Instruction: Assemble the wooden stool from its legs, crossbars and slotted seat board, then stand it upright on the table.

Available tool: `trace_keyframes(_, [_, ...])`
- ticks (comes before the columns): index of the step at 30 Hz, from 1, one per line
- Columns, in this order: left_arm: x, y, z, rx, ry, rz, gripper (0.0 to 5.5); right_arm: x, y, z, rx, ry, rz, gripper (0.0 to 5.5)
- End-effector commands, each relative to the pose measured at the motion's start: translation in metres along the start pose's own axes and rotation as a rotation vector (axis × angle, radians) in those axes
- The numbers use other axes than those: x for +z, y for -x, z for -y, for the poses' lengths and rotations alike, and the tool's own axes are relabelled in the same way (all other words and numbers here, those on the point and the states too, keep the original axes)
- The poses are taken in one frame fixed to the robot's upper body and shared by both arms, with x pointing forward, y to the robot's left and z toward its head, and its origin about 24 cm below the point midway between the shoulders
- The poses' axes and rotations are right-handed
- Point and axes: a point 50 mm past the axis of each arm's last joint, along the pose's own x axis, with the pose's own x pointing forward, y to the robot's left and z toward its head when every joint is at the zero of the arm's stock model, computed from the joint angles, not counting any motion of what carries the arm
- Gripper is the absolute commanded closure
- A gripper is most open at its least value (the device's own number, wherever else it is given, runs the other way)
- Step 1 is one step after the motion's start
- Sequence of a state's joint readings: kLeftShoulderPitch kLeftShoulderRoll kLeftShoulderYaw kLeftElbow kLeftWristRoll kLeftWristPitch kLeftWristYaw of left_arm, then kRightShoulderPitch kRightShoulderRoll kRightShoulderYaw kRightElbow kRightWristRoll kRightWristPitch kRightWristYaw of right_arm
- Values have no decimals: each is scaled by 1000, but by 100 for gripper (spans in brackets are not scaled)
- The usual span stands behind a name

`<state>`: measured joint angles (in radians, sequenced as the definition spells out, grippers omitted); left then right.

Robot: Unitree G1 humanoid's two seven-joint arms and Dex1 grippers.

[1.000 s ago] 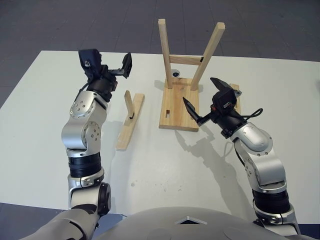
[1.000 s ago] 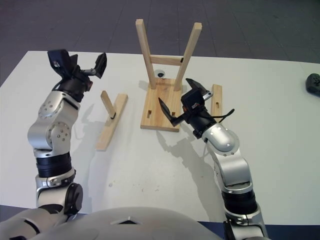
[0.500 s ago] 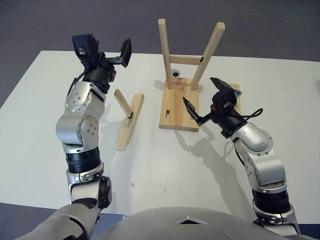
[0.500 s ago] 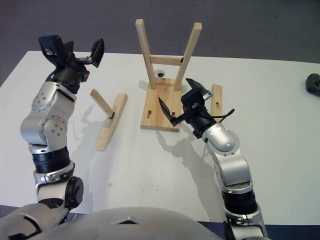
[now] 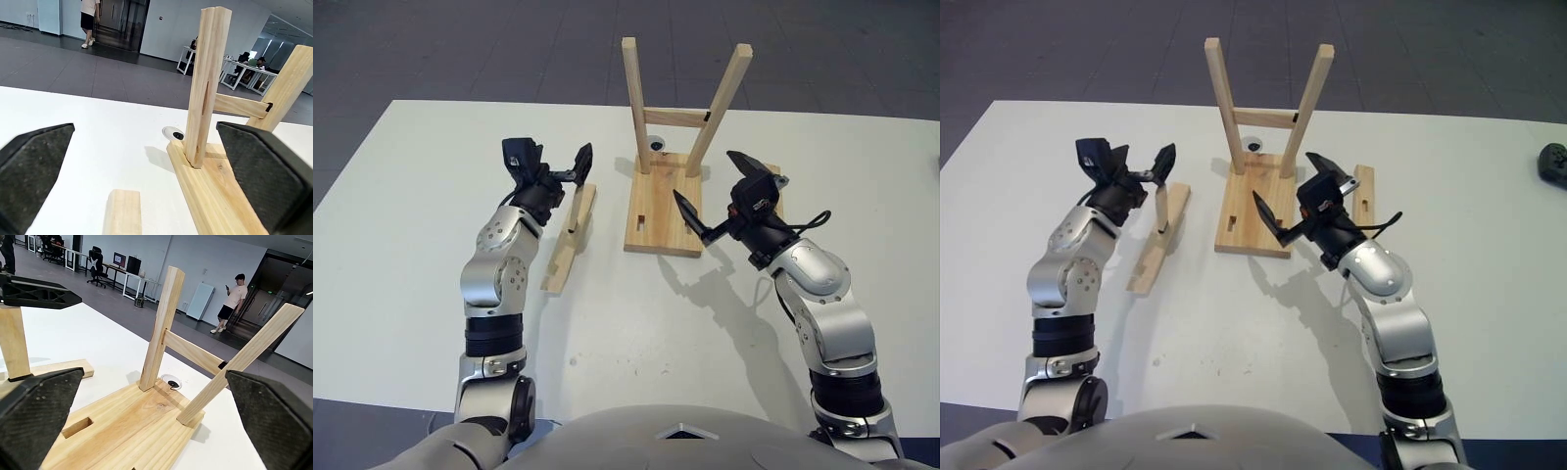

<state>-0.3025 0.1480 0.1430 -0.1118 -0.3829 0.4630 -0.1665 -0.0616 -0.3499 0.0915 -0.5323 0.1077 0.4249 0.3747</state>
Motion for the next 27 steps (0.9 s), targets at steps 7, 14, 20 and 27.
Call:
trace_keyframes(7, [61, -5, 4, 21, -49, 159, 12, -1, 0, -2, 7, -6, 0, 10])
trace_keyframes(14, [79, -7, 25, -43, -10, 198, 12, 0, 1, -2, 1, -6, -1, 10])
trace_keyframes(20, [56, -8, 26, -45, -10, 127, 12, 0, 1, -2, 1, -6, 0, 10])
trace_keyframes(27, [-12, -9, 4, 37, 28, -81, 12, 0, 1, -2, -2, -5, -3, 10])
